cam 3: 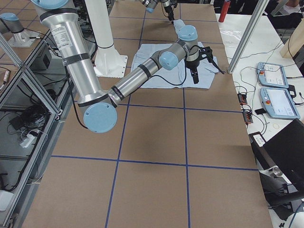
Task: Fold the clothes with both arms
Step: 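Move the left gripper to the cuff of the other sleeve and grasp it, then fold the held sleeve across the shirt front with the left gripper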
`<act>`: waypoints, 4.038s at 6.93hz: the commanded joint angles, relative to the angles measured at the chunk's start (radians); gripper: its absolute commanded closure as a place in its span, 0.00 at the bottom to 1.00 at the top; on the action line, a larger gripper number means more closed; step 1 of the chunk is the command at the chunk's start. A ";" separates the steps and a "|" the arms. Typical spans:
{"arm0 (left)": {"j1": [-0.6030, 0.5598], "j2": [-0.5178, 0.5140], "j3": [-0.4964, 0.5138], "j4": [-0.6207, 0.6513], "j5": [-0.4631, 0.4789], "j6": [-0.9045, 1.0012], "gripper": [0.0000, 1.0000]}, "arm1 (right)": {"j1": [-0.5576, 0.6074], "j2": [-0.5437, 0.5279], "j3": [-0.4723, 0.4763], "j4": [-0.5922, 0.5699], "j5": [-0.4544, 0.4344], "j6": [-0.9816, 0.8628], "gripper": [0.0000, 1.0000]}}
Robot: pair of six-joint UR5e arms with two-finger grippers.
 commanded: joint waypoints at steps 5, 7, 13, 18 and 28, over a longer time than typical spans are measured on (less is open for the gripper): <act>0.000 -0.019 -0.044 0.011 -0.035 0.010 1.00 | -0.001 -0.010 0.016 0.000 0.002 0.008 0.00; -0.006 -0.028 -0.047 0.011 -0.037 0.010 1.00 | -0.001 -0.011 0.017 0.000 0.002 0.012 0.00; -0.050 -0.198 -0.256 0.095 -0.155 -0.123 1.00 | -0.001 -0.016 0.017 0.000 0.003 0.014 0.00; 0.185 -0.594 -0.264 0.363 -0.037 -0.496 1.00 | -0.003 -0.022 0.011 0.000 0.002 0.016 0.00; 0.574 -0.766 -0.227 0.431 0.342 -0.489 0.00 | -0.003 -0.030 -0.006 -0.002 -0.003 0.019 0.00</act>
